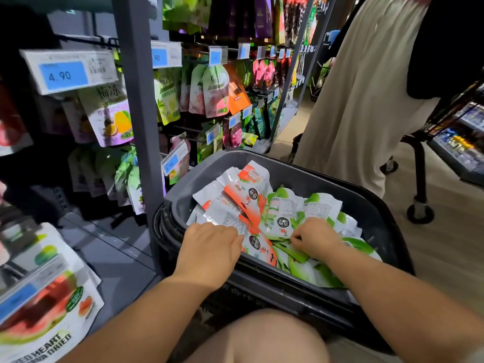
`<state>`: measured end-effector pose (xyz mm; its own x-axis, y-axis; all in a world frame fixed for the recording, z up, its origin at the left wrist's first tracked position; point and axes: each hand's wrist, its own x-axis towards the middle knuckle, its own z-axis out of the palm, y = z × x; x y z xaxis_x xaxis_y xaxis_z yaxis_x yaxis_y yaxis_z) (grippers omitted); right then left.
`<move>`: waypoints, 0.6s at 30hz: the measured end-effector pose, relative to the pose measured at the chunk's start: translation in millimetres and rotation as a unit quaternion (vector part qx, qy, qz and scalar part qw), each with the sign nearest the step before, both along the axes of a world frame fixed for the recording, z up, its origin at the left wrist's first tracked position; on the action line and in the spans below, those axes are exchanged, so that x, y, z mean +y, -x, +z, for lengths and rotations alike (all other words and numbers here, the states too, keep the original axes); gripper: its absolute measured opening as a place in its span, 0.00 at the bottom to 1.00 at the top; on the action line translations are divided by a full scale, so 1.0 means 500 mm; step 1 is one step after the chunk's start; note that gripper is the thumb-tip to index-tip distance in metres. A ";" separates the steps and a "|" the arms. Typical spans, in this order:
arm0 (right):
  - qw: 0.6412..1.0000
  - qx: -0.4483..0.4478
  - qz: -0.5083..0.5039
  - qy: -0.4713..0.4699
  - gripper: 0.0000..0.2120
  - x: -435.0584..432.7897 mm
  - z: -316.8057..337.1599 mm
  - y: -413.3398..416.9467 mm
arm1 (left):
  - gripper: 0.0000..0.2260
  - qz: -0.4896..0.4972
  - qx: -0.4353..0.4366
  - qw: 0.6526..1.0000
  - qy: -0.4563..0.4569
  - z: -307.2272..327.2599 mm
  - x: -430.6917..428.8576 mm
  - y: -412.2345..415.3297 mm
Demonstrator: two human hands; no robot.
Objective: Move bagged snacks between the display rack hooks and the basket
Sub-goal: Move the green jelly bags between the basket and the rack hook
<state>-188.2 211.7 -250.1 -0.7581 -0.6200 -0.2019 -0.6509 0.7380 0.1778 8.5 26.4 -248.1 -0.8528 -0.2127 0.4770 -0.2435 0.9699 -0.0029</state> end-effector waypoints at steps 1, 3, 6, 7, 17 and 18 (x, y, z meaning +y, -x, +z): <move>1.000 0.002 0.005 0.000 0.13 -0.003 0.001 -0.003 | 0.17 -0.001 0.010 1.000 0.005 0.000 0.000 0.002; 1.000 0.010 0.002 0.010 0.13 -0.003 -0.002 -0.006 | 0.17 0.000 0.018 1.000 0.004 0.001 0.000 0.001; 0.998 0.033 -0.017 0.060 0.14 0.009 -0.008 -0.002 | 0.16 0.000 0.016 1.000 -0.012 -0.003 0.004 -0.002; 0.996 0.037 -0.018 0.079 0.13 0.013 -0.007 -0.001 | 0.17 -0.001 0.009 1.000 -0.022 -0.003 0.006 -0.004; 0.983 0.017 -0.030 0.180 0.07 0.022 0.017 -0.007 | 0.25 -0.019 -0.017 0.996 -0.080 0.009 0.012 -0.012; 0.981 0.014 -0.036 0.188 0.07 0.024 0.020 -0.004 | 0.25 -0.019 -0.014 0.996 -0.080 0.014 0.014 -0.013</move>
<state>-186.1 223.7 -239.9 -0.8046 -0.5914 0.0536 -0.5937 0.7986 -0.0988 14.9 33.3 -241.2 -0.8743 -0.2515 0.4152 -0.2084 0.9669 0.1470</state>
